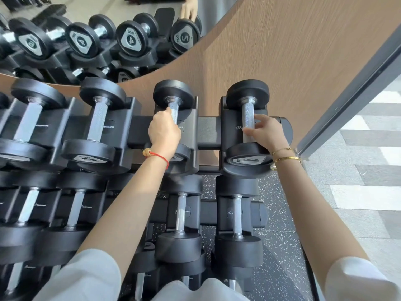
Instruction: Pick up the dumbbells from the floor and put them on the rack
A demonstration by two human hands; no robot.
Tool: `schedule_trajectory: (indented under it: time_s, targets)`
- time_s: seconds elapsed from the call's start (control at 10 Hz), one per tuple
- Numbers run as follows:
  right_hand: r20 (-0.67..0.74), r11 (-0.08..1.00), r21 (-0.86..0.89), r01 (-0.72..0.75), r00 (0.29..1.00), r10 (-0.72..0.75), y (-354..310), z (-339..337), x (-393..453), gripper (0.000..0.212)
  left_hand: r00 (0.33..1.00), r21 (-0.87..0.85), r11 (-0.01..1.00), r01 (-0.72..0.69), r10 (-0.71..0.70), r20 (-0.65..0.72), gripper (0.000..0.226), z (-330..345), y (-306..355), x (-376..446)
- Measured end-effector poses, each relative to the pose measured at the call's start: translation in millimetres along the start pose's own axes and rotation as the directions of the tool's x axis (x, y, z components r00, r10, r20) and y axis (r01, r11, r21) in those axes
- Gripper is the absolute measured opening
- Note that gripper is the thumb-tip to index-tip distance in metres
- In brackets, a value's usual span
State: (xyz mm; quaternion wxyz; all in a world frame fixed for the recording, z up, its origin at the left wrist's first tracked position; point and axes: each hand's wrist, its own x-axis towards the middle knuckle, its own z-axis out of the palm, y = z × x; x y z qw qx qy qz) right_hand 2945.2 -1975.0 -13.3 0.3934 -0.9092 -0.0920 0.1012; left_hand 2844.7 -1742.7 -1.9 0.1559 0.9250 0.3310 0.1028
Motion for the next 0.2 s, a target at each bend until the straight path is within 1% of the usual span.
schedule_trajectory:
  time_s: [0.1, 0.2]
  targets:
    - [-0.03, 0.999, -0.046, 0.02, 0.999, -0.022, -2.1, -1.5, -1.6, 0.05, 1.0, -0.025, 1.0, -0.016, 0.015, -0.008, 0.032, -1.3, -0.9, -1.7]
    - [-0.126, 0.995, -0.078, 0.062, 0.989, -0.072, -5.5, -5.4, -11.6, 0.045, 0.991, -0.045, 0.993, -0.112, 0.108, -0.085, 0.034, -4.9, -2.7, -9.7]
